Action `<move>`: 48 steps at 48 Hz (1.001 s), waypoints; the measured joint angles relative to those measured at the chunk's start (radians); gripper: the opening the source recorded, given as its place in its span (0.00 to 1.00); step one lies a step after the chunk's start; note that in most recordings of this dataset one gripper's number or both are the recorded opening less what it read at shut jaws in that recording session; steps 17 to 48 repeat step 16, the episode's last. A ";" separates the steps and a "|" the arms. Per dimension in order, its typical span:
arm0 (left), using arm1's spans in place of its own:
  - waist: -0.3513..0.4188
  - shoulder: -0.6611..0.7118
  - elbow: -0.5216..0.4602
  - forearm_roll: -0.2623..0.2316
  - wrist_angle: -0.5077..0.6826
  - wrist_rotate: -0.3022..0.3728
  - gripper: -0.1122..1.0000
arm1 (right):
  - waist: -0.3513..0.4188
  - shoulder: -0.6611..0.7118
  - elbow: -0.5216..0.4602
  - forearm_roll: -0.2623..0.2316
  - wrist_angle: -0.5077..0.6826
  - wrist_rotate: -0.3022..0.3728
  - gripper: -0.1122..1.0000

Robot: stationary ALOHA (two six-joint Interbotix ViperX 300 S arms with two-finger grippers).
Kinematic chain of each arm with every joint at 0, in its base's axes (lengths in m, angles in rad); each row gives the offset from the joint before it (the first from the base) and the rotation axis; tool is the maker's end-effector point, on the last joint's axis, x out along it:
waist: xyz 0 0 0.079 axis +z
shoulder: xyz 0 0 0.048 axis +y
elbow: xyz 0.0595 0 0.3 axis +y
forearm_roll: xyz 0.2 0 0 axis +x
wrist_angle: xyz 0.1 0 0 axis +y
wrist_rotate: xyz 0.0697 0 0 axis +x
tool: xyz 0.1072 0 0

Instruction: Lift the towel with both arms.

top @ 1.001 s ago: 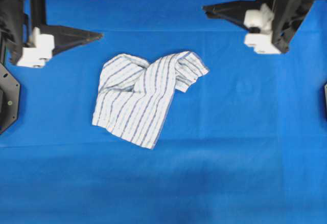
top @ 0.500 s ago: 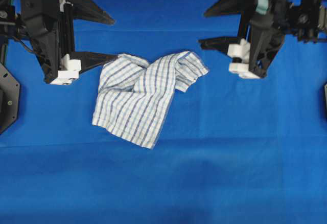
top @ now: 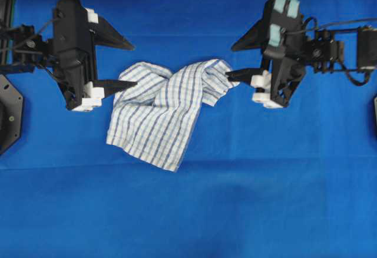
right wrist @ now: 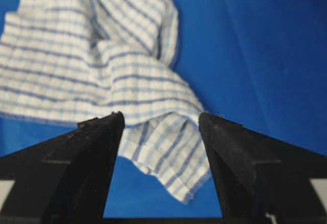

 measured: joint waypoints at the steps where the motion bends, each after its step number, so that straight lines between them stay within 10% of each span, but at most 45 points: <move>1: 0.000 0.006 0.003 0.000 -0.005 0.000 0.93 | -0.002 0.008 0.003 0.000 -0.008 0.000 0.68; 16: 0.000 0.132 0.123 0.000 -0.193 0.000 0.93 | -0.026 0.169 0.049 0.000 -0.141 0.000 0.67; 48: 0.000 0.132 0.123 0.000 -0.193 0.000 0.93 | -0.026 0.169 0.049 0.000 -0.141 0.000 0.67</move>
